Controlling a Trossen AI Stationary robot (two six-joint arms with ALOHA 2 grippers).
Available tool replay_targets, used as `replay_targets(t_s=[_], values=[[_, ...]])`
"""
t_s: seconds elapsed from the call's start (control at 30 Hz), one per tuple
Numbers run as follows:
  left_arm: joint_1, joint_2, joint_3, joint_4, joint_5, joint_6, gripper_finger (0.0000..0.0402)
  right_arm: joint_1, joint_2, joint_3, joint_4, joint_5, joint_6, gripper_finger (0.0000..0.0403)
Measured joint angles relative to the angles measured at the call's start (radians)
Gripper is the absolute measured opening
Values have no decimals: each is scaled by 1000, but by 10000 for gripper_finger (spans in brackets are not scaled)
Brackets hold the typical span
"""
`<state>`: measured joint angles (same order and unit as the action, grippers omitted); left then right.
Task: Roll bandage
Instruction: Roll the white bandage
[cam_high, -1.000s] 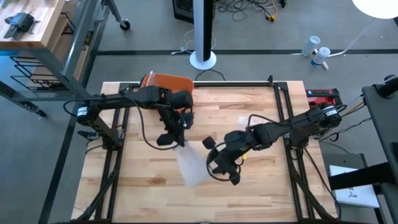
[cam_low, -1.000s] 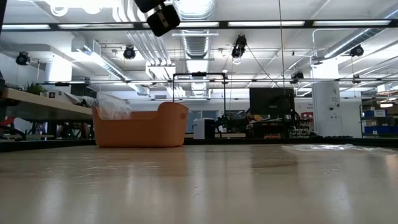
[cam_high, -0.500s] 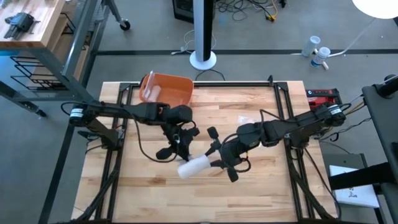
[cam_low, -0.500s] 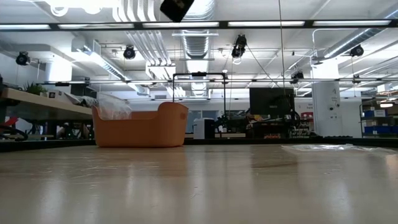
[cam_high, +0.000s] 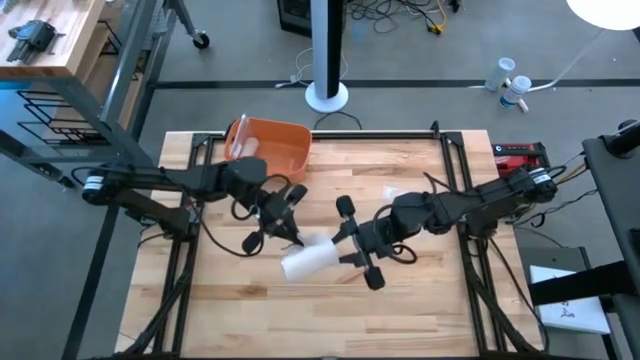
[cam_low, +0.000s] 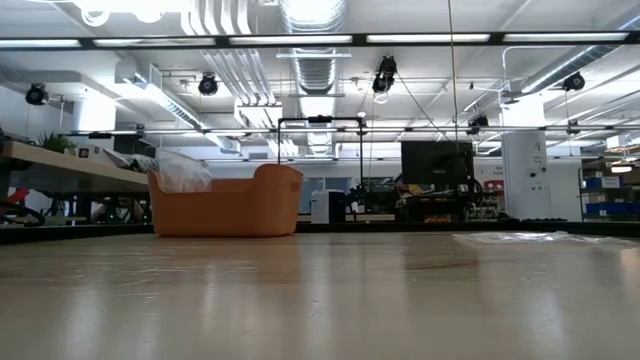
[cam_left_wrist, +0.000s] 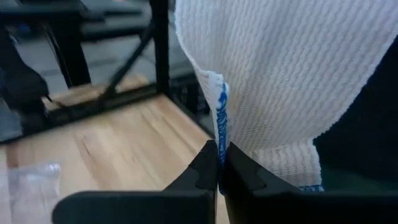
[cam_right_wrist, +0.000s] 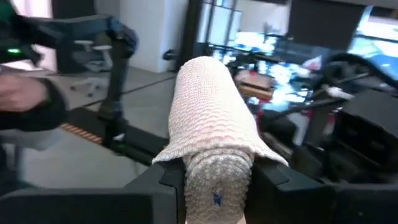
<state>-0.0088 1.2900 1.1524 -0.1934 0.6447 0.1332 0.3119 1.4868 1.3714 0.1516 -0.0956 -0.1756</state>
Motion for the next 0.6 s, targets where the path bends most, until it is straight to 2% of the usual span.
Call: replay_targets(t_s=[0.13,0.23,0.43,0.6], values=[[-2,-31,-77,142,1,-79,1,-4,0,0,4,93,-45,92],[-6,-32,-112,228,4,-134,7,-4,0,0,4,106,-55,92],[-34,-15,-131,242,7,-147,34,-4,1,0,-25,120,-56,92],[-49,-26,-134,220,7,-109,81,-5,2,0,-27,121,-71,92]])
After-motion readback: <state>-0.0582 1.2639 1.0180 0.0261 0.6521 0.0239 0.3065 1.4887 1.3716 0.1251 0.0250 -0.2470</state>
